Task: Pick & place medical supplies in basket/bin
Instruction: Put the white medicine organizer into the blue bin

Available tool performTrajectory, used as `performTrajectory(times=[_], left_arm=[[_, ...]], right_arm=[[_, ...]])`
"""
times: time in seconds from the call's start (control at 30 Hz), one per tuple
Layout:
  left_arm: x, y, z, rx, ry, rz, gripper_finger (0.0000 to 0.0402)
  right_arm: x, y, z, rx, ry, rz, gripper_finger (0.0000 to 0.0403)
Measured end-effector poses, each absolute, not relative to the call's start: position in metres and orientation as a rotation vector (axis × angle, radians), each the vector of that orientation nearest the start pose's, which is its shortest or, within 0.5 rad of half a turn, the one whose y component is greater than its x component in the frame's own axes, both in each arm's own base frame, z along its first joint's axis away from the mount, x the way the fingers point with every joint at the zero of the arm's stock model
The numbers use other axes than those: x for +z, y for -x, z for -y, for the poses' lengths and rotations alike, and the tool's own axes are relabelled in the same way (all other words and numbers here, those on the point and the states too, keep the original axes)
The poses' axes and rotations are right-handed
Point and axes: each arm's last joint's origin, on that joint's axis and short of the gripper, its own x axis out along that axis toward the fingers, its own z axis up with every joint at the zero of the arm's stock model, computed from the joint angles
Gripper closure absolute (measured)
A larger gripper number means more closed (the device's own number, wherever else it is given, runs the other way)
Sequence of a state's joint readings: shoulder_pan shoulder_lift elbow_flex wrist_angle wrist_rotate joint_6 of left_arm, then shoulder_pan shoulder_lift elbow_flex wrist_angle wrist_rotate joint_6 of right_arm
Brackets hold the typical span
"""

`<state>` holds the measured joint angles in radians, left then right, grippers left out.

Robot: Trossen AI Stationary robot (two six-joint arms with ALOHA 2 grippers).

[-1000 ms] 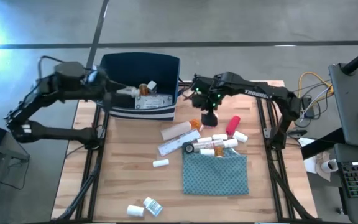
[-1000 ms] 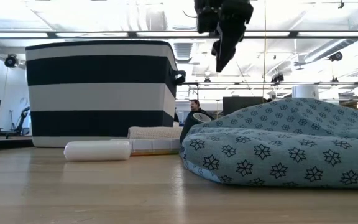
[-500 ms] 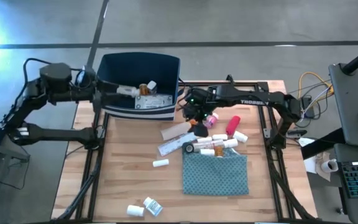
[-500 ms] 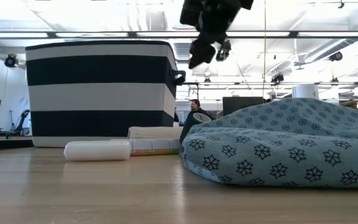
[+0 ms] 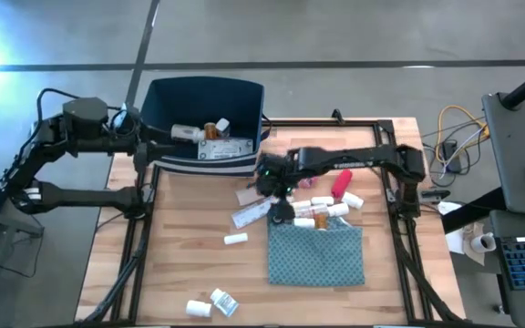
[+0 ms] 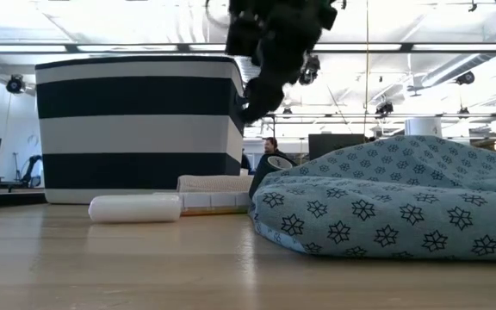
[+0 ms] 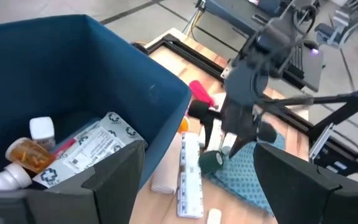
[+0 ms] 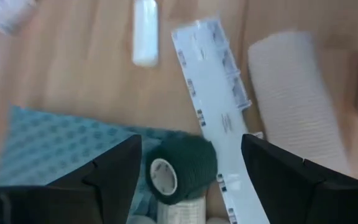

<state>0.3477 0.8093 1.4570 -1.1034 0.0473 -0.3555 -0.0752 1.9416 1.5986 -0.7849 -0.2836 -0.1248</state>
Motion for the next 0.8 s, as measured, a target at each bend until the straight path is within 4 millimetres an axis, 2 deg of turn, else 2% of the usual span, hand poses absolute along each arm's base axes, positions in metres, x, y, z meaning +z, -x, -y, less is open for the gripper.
performTrajectory(times=[0.1,0.3,0.67,0.8], left_arm=[[0.447,-0.077,-0.026,0.367,0.417,-0.402,0.0120],[0.444,-0.075,-0.025,0.369,0.413,-0.441,0.0120],[0.442,-0.074,-0.025,0.366,0.392,-0.469,0.0120],[0.442,-0.074,-0.025,0.366,0.392,-0.468,0.0120]], right_arm=[[0.218,-0.415,0.012,0.239,-0.034,-1.135,0.0141],[0.194,-0.428,-0.001,0.203,0.061,-1.139,0.0139],[0.184,-0.445,-0.011,0.252,0.214,-1.024,0.0051],[0.172,-0.449,-0.010,0.265,0.231,-1.029,0.0037]])
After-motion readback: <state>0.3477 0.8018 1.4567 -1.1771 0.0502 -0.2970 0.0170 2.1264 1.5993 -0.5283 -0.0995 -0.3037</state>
